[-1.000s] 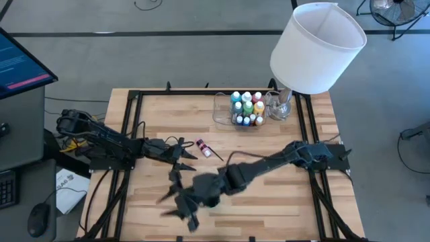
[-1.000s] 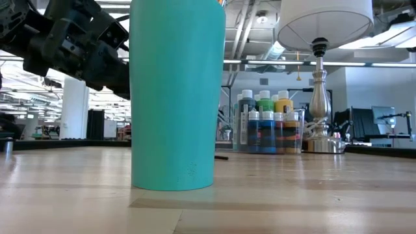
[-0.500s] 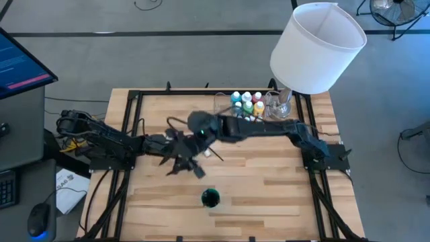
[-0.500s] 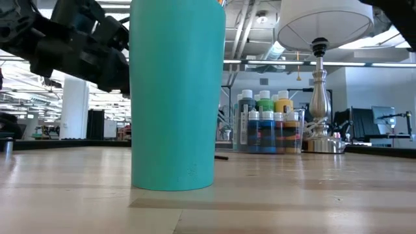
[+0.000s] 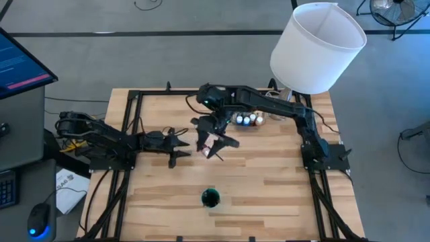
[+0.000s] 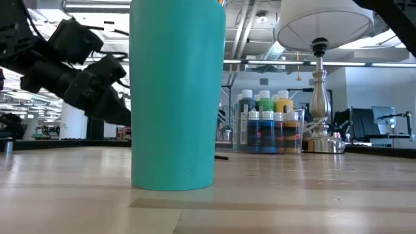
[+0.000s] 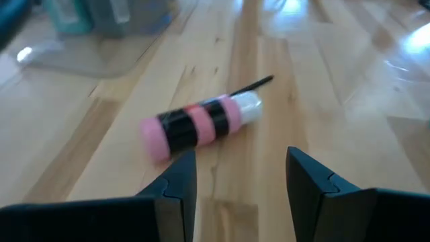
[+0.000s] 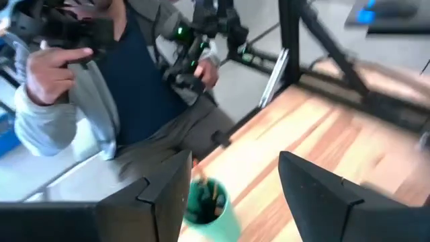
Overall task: Pick & Place Paint Supplies
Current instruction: Put the small pink paint bottle into the transparent bin
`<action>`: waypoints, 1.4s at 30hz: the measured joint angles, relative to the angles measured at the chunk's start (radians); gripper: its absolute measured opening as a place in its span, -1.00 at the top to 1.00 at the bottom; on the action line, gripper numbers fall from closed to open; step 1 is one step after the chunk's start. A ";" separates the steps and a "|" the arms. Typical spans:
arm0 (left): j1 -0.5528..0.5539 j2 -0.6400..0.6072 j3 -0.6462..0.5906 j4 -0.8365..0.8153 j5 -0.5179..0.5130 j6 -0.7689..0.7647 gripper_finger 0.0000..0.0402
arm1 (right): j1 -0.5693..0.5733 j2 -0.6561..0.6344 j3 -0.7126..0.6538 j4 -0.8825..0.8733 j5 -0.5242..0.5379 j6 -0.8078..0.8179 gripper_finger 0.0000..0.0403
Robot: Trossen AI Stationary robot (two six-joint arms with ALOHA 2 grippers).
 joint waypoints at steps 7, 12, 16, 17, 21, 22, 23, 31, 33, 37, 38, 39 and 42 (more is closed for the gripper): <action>-0.001 0.000 -0.012 0.048 0.000 -0.016 0.40 | -0.065 0.037 -0.061 -0.139 -0.050 -0.024 -0.08; 0.000 -0.004 -0.012 0.066 0.000 -0.013 0.40 | -0.122 0.035 -0.225 0.016 -0.090 0.060 -0.07; 0.000 -0.004 -0.012 0.067 -0.021 0.012 0.40 | -0.118 0.038 -0.326 0.137 -0.094 0.171 -0.07; 0.000 -0.004 -0.012 0.068 -0.031 0.014 0.40 | -0.111 0.038 -0.340 0.166 -0.092 0.194 -0.07; 0.000 -0.004 -0.012 0.074 -0.052 0.040 0.40 | -0.075 0.037 -0.363 0.236 0.069 0.278 -0.07; 0.000 -0.004 -0.012 0.078 -0.059 0.042 0.40 | -0.067 0.034 -0.363 0.246 0.138 0.299 -0.07; 0.000 -0.004 -0.012 0.084 -0.068 0.043 0.40 | -0.061 0.030 -0.363 0.260 0.220 0.322 -0.07; 0.000 -0.004 -0.012 0.097 -0.095 0.043 0.40 | -0.027 -0.035 -0.402 0.351 0.453 0.360 -0.07; -0.001 -0.004 -0.012 0.097 -0.095 0.043 0.40 | -0.021 -0.079 -0.484 0.438 0.450 0.391 -0.07; -0.001 -0.004 -0.014 0.099 -0.095 0.040 0.40 | -0.012 -0.221 -0.791 0.734 0.463 0.507 -0.07; -0.001 -0.004 -0.017 0.100 -0.095 0.040 0.40 | -0.013 -0.269 -0.883 0.818 0.473 0.540 -0.07; -0.001 -0.004 -0.019 0.099 -0.094 0.039 0.40 | -0.013 -0.318 -0.973 0.917 0.489 0.575 -0.07; -0.001 -0.004 -0.021 0.107 -0.094 0.040 0.40 | -0.008 -0.467 -1.232 1.204 0.613 0.655 -0.07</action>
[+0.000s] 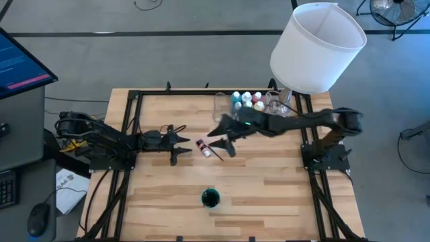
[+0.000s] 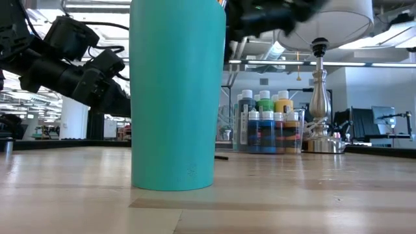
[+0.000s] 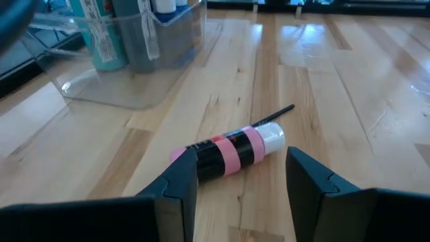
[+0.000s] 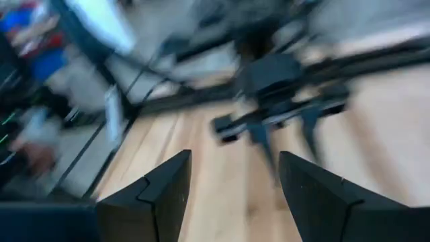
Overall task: Pick & Place Paint Supplies
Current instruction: Put the small pink paint bottle into the transparent bin
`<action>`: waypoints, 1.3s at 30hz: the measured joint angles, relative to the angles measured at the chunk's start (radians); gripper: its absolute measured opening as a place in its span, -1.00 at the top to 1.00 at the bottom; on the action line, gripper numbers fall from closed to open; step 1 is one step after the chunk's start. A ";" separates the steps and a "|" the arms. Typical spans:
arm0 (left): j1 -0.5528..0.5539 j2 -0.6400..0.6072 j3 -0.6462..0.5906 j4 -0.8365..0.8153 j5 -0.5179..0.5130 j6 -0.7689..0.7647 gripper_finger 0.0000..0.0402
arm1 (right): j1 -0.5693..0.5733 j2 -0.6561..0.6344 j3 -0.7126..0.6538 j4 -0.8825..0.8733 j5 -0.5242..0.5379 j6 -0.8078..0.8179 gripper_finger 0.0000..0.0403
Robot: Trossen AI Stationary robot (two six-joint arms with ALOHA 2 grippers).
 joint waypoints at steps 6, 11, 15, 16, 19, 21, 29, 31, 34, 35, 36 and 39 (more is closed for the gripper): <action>0.000 0.000 0.024 0.016 0.008 0.000 0.40 | 0.064 -0.153 -0.339 0.360 0.198 0.013 -0.07; 0.011 0.000 0.127 -0.024 0.212 0.019 0.40 | 0.127 -0.160 -0.443 0.395 0.206 0.004 -0.07; 0.015 0.018 0.286 -0.222 0.295 0.094 0.40 | 0.150 -0.129 -0.483 0.392 0.236 0.001 -0.07; 0.015 0.028 0.327 -0.286 0.295 0.123 0.40 | 0.156 -0.124 -0.494 0.399 0.259 0.003 -0.07; 0.017 0.092 0.441 -0.442 0.295 0.195 0.40 | 0.173 -0.100 -0.557 0.473 0.418 0.047 -0.07; 0.026 0.141 0.492 -0.496 0.295 0.206 0.40 | 0.184 -0.087 -0.616 0.552 0.542 0.079 -0.07; 0.129 0.260 0.577 -0.527 0.278 0.200 0.40 | 0.237 -0.065 -0.745 0.737 0.624 0.092 -0.07; 0.172 0.292 0.589 -0.526 0.275 0.176 0.40 | 0.248 -0.064 -0.746 0.742 0.624 0.092 -0.07; 0.227 0.339 0.601 -0.526 0.274 0.130 0.41 | 0.261 -0.065 -0.744 0.740 0.623 0.092 -0.07; 0.240 0.354 0.603 -0.522 0.278 0.124 0.42 | 0.265 -0.064 -0.744 0.739 0.623 0.091 -0.07; 0.249 0.366 0.603 -0.524 0.284 0.123 0.44 | 0.267 -0.064 -0.744 0.742 0.623 0.087 -0.07; 0.257 0.379 0.602 -0.541 0.309 0.129 0.48 | 0.267 -0.064 -0.744 0.743 0.624 0.087 -0.07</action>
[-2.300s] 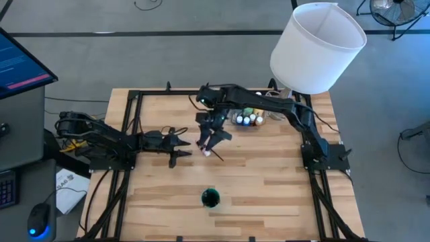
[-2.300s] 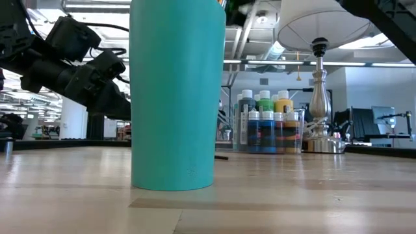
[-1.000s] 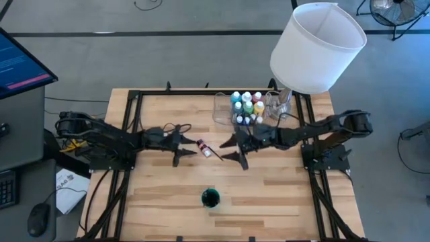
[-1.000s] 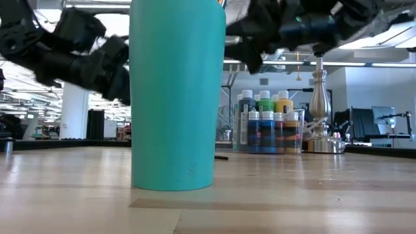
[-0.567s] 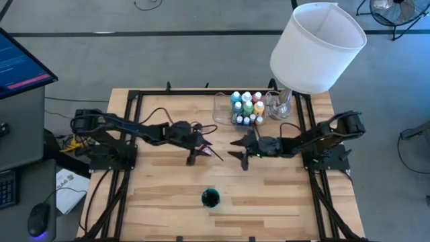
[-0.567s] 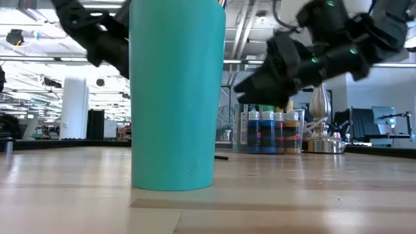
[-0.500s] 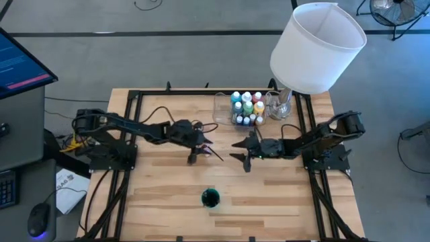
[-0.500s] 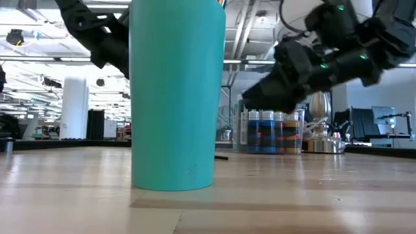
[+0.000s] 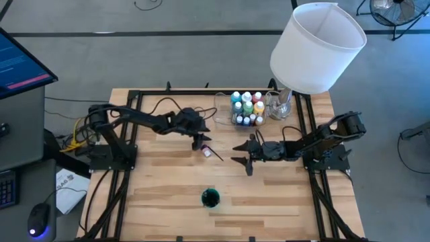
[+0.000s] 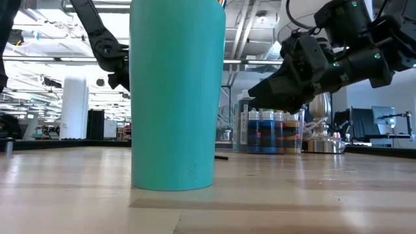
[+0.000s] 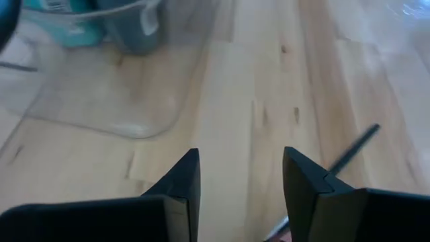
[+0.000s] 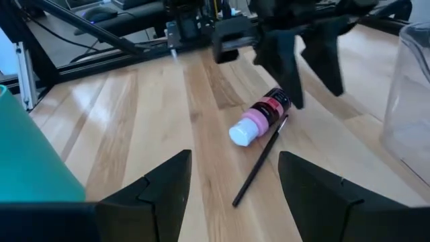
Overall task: Pick & Place Paint Supplies
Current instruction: Put the small pink paint bottle into the transparent bin
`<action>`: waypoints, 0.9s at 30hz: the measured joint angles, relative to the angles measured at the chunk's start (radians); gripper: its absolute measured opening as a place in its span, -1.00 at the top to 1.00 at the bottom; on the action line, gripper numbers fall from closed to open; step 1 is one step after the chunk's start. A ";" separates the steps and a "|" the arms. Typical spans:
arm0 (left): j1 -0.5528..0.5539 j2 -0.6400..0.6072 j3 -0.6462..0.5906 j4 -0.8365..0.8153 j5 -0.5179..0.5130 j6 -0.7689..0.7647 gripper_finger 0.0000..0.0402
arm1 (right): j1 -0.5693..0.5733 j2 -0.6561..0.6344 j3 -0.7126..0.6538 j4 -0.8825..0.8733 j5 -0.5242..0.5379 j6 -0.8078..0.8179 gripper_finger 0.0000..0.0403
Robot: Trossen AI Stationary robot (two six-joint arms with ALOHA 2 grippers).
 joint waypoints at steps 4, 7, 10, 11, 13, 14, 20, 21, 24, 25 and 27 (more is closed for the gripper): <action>-0.009 -0.041 0.002 -0.023 0.012 0.054 0.51 | -0.001 0.000 0.000 -0.004 0.001 -0.004 -0.07; -0.009 -0.069 0.002 -0.036 0.013 0.060 0.52 | -0.009 0.000 0.000 -0.011 0.003 -0.009 -0.07; -0.001 -0.071 0.001 -0.044 0.012 0.072 0.52 | -0.015 0.000 0.000 -0.023 0.006 -0.012 -0.07; 0.004 -0.067 0.001 -0.041 0.008 0.074 0.52 | -0.018 0.000 0.000 -0.024 0.006 -0.014 -0.07; 0.010 -0.056 0.000 -0.040 -0.020 0.071 0.52 | -0.025 0.000 0.000 -0.024 0.006 -0.014 -0.07; 0.012 -0.054 -0.003 -0.044 -0.034 0.069 0.52 | -0.028 0.000 0.000 -0.024 0.006 -0.014 -0.07; 0.027 -0.053 -0.012 -0.091 -0.074 0.058 0.52 | -0.030 0.000 0.000 -0.023 0.006 -0.012 -0.07; 0.028 -0.053 -0.012 -0.101 -0.074 0.052 0.52 | -0.030 0.000 0.000 -0.023 0.006 -0.011 -0.07; 0.026 -0.053 -0.013 -0.135 -0.074 0.036 0.52 | -0.030 0.000 0.000 -0.023 0.006 -0.011 -0.07; 0.025 -0.053 -0.013 -0.143 -0.074 0.027 0.52 | -0.030 0.000 0.000 -0.023 0.006 -0.011 -0.07; 0.024 -0.053 -0.013 -0.155 -0.074 0.019 0.52 | -0.030 0.000 0.000 -0.023 0.006 -0.011 -0.07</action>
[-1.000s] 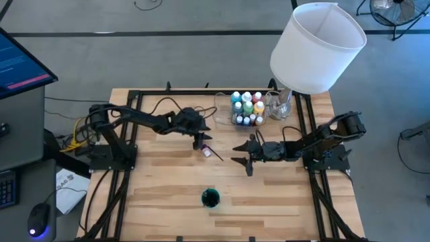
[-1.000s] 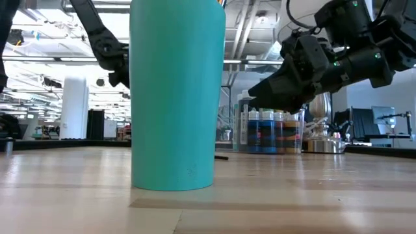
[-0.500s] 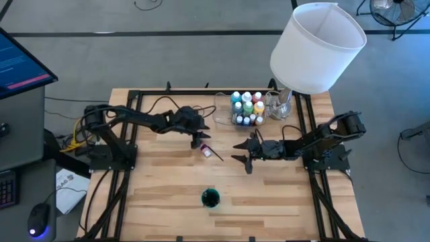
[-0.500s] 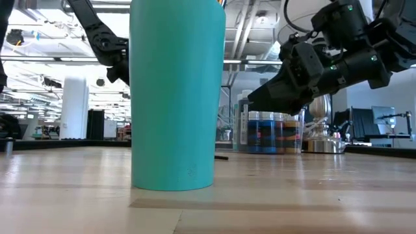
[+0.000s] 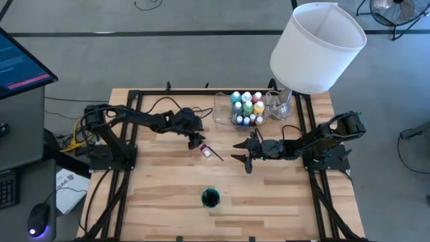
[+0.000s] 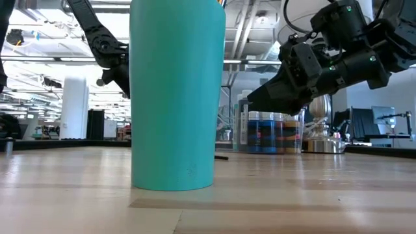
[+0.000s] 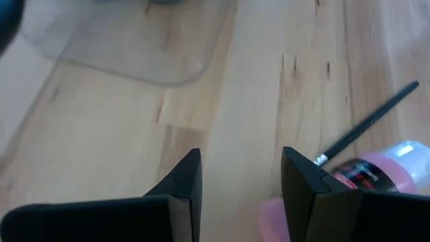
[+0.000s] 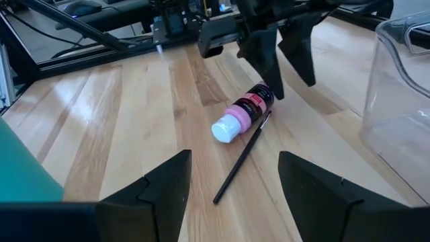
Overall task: Pick & Place Paint Supplies
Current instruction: Put the small pink paint bottle into the transparent bin
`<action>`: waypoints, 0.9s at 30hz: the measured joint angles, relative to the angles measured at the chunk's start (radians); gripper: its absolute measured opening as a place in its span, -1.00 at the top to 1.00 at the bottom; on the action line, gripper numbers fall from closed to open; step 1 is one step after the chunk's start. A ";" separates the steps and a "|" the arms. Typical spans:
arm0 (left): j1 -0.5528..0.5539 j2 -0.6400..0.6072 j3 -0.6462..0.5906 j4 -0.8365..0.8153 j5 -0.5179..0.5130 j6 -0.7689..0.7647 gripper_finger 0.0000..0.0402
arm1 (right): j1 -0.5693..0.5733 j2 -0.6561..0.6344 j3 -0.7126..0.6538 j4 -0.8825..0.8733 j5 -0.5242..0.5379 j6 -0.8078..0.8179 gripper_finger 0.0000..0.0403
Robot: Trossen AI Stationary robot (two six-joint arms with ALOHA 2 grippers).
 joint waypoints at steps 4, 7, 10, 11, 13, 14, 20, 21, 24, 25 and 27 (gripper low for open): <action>0.000 0.000 0.000 -0.051 0.002 -0.038 0.52 | 0.000 0.000 0.000 -0.003 0.000 0.000 -0.07; 0.000 0.000 -0.001 -0.146 0.017 -0.047 0.52 | 0.000 0.000 0.000 -0.004 0.000 0.000 -0.07; 0.000 0.000 0.001 -0.197 0.018 -0.047 0.52 | 0.000 0.000 0.000 -0.006 0.000 0.000 -0.07; 0.000 -0.001 0.002 -0.206 0.019 -0.049 0.52 | 0.000 0.000 0.000 -0.007 0.000 0.000 -0.07; -0.006 -0.005 0.002 -0.221 0.017 -0.061 0.52 | 0.000 0.000 0.000 -0.009 0.000 0.000 -0.07; -0.010 -0.011 0.002 -0.229 0.016 -0.062 0.52 | 0.000 0.000 0.000 -0.011 0.000 -0.001 -0.07; -0.027 -0.136 -0.001 -0.226 -0.051 -0.070 0.52 | 0.000 0.000 0.000 -0.022 0.000 -0.001 -0.07; -0.028 -0.162 -0.001 -0.214 -0.044 -0.077 0.52 | 0.000 0.000 0.000 -0.023 0.001 -0.001 -0.07; -0.050 -0.222 0.002 -0.169 0.000 -0.122 0.52 | 0.000 0.000 0.000 -0.033 0.001 0.000 -0.07; -0.064 -0.230 0.013 -0.160 0.004 -0.133 0.52 | 0.000 0.000 0.000 -0.042 0.001 0.000 -0.07; -0.101 -0.231 0.029 -0.157 -0.008 -0.153 0.51 | 0.000 0.000 0.000 -0.053 0.007 0.006 -0.07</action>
